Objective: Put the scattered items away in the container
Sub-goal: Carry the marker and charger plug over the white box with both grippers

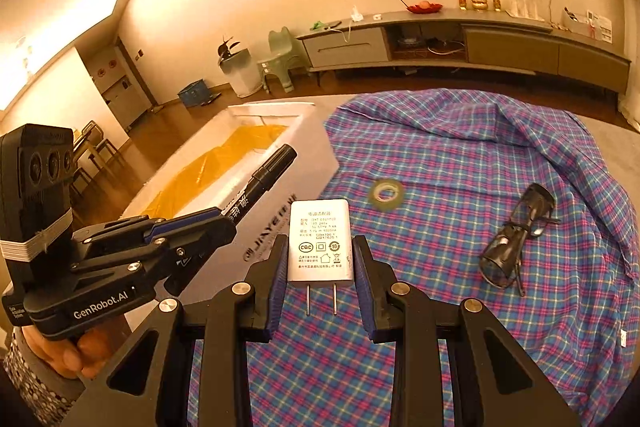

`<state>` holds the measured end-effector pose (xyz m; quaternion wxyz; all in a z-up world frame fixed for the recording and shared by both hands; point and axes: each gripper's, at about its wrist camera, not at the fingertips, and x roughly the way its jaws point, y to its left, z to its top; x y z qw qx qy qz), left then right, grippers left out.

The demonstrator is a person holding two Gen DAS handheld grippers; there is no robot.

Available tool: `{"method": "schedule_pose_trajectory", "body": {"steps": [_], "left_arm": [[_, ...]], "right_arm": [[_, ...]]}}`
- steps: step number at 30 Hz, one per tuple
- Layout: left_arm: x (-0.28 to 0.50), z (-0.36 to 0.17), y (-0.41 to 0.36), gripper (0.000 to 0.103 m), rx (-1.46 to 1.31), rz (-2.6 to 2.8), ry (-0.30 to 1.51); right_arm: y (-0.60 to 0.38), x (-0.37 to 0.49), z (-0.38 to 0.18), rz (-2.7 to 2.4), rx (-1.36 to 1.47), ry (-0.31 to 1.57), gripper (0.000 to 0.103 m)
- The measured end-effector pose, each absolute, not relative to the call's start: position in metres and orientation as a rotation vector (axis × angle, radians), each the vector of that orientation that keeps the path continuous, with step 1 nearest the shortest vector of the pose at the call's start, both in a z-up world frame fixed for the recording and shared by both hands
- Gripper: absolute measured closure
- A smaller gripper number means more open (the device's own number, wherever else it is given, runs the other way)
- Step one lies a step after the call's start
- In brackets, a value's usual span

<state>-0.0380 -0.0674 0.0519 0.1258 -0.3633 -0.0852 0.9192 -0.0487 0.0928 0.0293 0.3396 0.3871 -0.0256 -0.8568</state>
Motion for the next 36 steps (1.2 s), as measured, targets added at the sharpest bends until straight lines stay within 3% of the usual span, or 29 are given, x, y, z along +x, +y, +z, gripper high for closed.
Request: {"method": "schedule_pose_trajectory", "body": {"steps": [24,36], "left_arm": [[-0.014,0.068,-0.157,0.090,-0.974,2.788,-0.444],[-0.018,0.062,-0.217,0.090,-0.970,2.829,-0.689]], "right_arm": [[0.031,0.005,0.053,-2.215,0.889,-0.023,0.071],[0.007,0.010,0.058,-2.194,0.886,-0.065,0.071]]}}
